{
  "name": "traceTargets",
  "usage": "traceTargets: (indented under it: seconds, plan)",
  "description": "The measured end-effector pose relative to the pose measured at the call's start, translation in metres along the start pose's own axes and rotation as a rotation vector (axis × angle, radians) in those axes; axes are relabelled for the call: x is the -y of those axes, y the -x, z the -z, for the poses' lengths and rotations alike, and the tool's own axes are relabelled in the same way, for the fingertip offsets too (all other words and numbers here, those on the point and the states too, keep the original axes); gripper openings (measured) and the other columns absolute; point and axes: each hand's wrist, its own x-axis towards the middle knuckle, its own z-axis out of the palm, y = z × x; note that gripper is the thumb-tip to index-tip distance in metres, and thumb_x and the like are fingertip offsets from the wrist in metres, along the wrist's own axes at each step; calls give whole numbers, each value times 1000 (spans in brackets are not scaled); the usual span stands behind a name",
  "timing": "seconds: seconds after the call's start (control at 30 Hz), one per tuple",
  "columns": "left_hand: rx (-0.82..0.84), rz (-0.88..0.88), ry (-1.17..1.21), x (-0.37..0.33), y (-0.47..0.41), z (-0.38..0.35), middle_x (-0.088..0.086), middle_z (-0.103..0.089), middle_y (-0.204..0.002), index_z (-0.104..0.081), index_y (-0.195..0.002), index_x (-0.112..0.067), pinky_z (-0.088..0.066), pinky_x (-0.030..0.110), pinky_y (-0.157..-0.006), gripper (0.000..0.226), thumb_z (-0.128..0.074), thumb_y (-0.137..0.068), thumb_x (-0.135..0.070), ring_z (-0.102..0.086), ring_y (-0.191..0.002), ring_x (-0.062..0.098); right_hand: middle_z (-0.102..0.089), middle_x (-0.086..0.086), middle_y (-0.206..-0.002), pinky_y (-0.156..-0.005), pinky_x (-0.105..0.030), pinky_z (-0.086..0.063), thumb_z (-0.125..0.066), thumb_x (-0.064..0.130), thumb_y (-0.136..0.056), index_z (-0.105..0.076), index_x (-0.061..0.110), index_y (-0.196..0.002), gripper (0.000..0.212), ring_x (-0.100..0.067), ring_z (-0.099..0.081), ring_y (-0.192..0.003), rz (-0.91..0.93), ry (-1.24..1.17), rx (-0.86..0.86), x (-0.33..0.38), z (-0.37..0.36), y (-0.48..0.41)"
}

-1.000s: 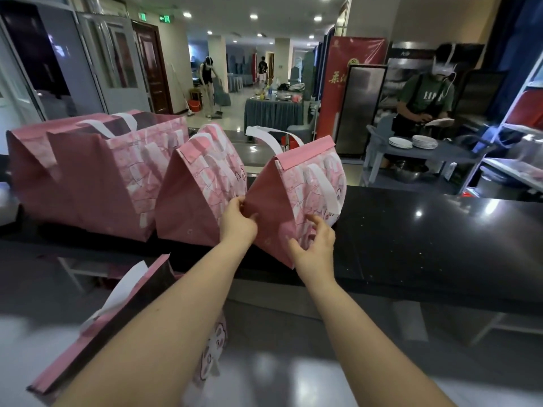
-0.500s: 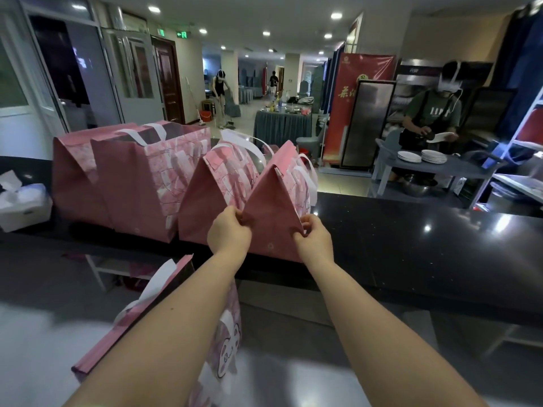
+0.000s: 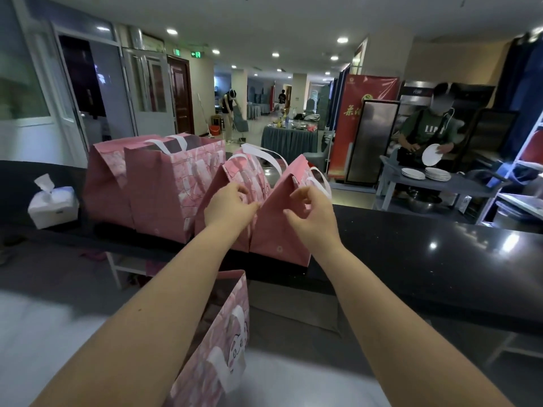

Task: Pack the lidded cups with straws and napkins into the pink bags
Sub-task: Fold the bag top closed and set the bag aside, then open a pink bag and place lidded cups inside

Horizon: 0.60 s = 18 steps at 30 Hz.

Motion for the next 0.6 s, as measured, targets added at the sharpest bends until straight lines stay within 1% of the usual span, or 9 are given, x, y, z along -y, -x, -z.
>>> traceTargets:
  seconds: [0.03,0.1,0.17,0.27,0.37,0.43,0.5,0.57,0.6]
  plan:
    - [-6,-19,-40,-2,1,10,-6,-64,-100,-61,-110,-26,-51,40,-88,37,-74,-80,-42,-61,-99,22,-60,6,-95,-79,-23,-48,-72,7,-76,-59,21,-94,26,-9,-55,-91,70,31,25,8,-3,-1]
    - [-33,-45,-117,-3,6,29,-4,-66,-106,-60,-111,-28,-50,38,-87,36,-71,-81,-45,-62,-102,23,-61,4,-99,-84,-29,-49,-71,7,-77,-62,18,-100,27,-15,-54,-96,158,88,106,21,-13,0]
    - [-59,-39,-182,2,16,48,-5,-66,-111,-61,-112,-31,-47,37,-88,35,-70,-81,-46,-61,-106,23,-60,5,-103,-86,-33,-47,-71,10,-78,-62,20,-103,28,-19,-52,-100,186,116,187,28,-26,5]
    - [-66,38,-201,23,44,71,-7,-65,-113,-60,-111,-33,-46,44,-96,35,-72,-79,-43,-59,-110,23,-61,8,-103,-89,-32,-45,-74,14,-77,-63,21,-103,28,-18,-52,-100,189,88,265,31,-45,18]
    - [-77,133,-213,58,83,83,-6,-65,-111,-61,-109,-34,-48,43,-93,33,-72,-78,-39,-60,-107,24,-58,17,-98,-86,-23,-42,-74,16,-78,-63,28,-100,28,-9,-53,-98,135,18,330,26,-64,37]
    - [-58,187,-258,82,110,86,-5,-64,-114,-61,-113,-35,-48,41,-91,36,-70,-79,-42,-58,-109,24,-56,22,-96,-82,-20,-40,-74,19,-78,-60,33,-96,27,-6,-54,-97,74,-17,390,21,-78,53]
    - [-56,235,-304,100,132,89,-6,-65,-114,-62,-115,-36,-49,42,-90,37,-69,-80,-45,-58,-110,23,-57,20,-98,-83,-22,-45,-75,20,-79,-61,33,-96,25,-5,-55,-97,18,-39,454,14,-91,69]
    - [-76,269,-335,112,150,92,-5,-65,-113,-63,-114,-37,-51,42,-89,36,-69,-79,-42,-58,-110,24,-61,12,-105,-91,-30,-50,-75,19,-80,-63,30,-99,25,-4,-56,-101,-50,-56,493,6,-101,81]
    - [-91,284,-347,117,158,94,-4,-64,-112,-64,-113,-37,-50,40,-87,36,-70,-78,-38,-57,-109,25,-61,9,-108,-95,-34,-49,-75,19,-80,-64,29,-101,25,-6,-56,-105,-76,-45,497,4,-105,85]
